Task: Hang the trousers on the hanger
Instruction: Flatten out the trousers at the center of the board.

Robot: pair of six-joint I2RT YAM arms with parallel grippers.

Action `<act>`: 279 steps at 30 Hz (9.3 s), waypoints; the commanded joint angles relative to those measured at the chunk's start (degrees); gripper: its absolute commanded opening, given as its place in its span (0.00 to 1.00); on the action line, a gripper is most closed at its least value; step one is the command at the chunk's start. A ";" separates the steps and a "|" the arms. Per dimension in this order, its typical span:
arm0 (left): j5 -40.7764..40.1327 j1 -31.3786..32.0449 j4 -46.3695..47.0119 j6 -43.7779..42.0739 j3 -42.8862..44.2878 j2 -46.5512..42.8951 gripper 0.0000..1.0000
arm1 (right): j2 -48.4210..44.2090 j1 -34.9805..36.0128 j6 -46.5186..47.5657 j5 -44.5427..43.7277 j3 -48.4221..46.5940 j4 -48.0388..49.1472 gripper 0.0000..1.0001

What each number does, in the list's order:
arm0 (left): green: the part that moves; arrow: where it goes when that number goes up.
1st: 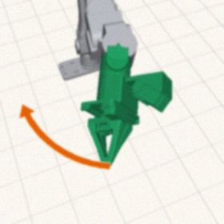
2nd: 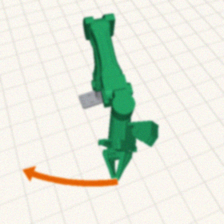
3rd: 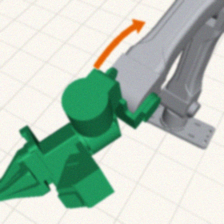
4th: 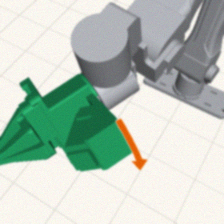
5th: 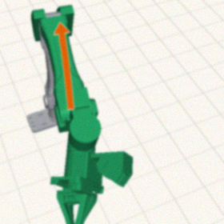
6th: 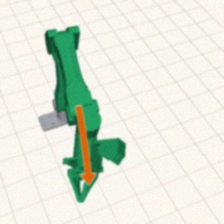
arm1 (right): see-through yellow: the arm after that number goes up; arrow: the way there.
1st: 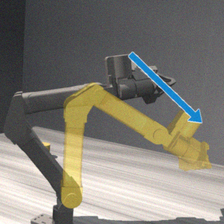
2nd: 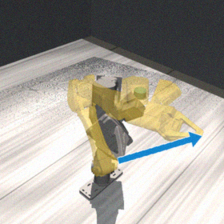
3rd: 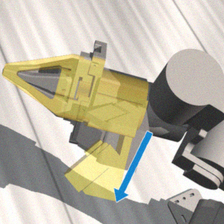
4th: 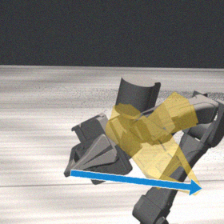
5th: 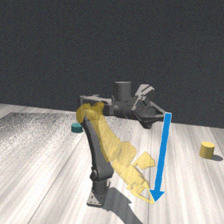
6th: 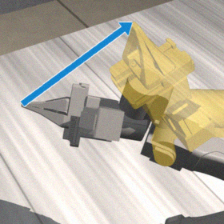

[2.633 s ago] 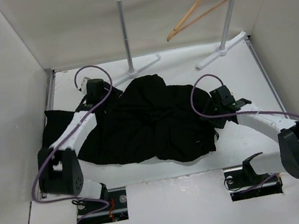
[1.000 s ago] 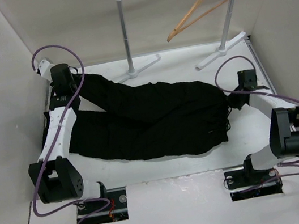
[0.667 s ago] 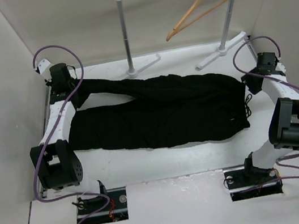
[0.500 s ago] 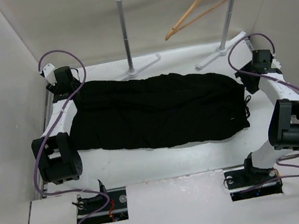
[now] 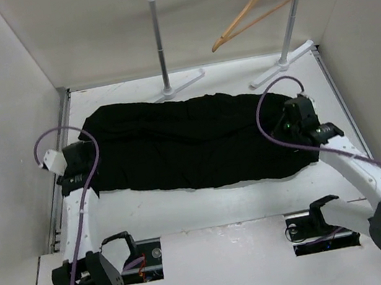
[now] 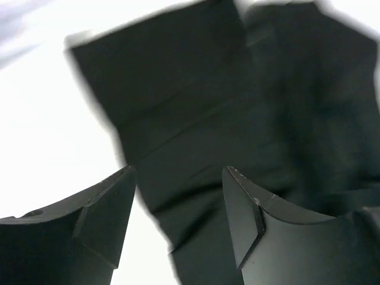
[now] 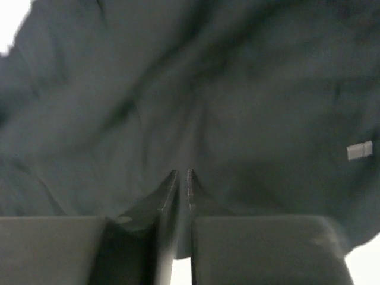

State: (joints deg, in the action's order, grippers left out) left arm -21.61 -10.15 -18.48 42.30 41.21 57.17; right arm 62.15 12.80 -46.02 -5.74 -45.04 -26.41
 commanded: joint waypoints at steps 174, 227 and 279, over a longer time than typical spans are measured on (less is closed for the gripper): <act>13.26 -15.37 4.50 2.08 33.41 42.41 0.03 | -3.61 6.58 5.06 7.14 2.23 -4.52 0.61; 12.91 74.70 0.30 22.73 -5.79 25.73 0.35 | 43.67 -27.96 5.16 -5.95 -32.39 -4.26 0.01; 1.74 -16.62 -38.47 13.33 -4.12 6.12 0.34 | -24.62 13.79 2.77 8.81 8.21 -11.11 0.45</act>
State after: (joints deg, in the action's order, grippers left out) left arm -19.77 -27.57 -53.82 54.26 37.36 64.23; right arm 37.19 26.96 -44.66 1.91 -34.06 -37.43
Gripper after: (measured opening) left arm 0.351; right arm 0.451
